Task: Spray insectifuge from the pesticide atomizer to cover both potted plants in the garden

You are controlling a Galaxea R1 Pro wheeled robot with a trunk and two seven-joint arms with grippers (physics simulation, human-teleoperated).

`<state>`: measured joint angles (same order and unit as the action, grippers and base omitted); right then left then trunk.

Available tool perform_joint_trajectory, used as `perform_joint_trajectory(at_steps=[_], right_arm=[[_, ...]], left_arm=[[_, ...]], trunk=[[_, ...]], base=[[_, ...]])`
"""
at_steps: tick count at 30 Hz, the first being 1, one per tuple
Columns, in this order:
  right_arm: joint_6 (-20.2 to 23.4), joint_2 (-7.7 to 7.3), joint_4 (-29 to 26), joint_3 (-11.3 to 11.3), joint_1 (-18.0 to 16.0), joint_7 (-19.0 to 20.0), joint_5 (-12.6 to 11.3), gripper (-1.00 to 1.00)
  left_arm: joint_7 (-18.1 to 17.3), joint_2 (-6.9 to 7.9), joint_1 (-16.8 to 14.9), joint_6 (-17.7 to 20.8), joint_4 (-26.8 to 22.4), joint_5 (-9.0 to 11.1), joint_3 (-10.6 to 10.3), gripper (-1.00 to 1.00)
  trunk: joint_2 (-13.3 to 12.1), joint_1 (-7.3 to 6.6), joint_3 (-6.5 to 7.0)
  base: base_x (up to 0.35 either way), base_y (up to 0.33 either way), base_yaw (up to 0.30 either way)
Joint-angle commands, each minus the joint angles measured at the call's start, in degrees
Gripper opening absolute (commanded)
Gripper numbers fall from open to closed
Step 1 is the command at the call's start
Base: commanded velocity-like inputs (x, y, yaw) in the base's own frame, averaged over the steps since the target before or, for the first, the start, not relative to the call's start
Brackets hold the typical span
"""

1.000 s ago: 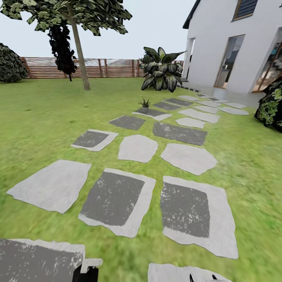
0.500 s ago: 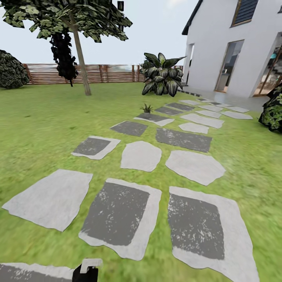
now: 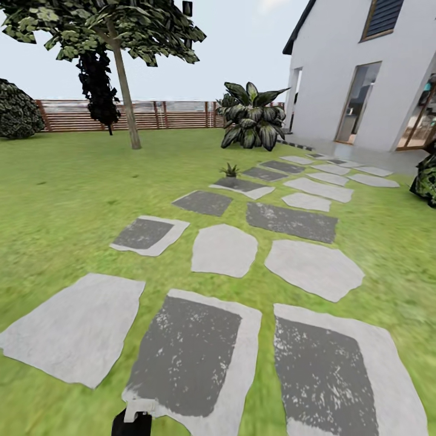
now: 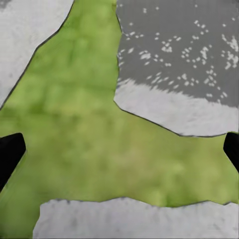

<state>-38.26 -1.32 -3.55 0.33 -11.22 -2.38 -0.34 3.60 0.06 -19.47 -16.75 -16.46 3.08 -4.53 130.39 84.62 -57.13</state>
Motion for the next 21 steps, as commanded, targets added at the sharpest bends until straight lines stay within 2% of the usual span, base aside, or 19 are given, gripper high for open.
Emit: perform_joint_trajectory(at_steps=[1, 21], right_arm=[[-0.2, 0.0, 0.0, 0.1, 0.0, -0.2, 0.0, 1.0], [-0.2, -0.01, 0.0, 0.1, 0.0, -0.2, 0.0, 1.0]], left_arm=[[0.4, 0.03, 0.0, -0.2, 0.0, 0.3, -0.5, -1.0], [0.4, 0.03, 0.0, -0.2, 0.0, 0.2, -0.5, -1.0]], trunk=[[0.0, 0.02, -0.05], [0.0, 0.02, -0.05]], base=[[0.338, 0.133, 0.0], [0.338, 0.08, 0.0]])
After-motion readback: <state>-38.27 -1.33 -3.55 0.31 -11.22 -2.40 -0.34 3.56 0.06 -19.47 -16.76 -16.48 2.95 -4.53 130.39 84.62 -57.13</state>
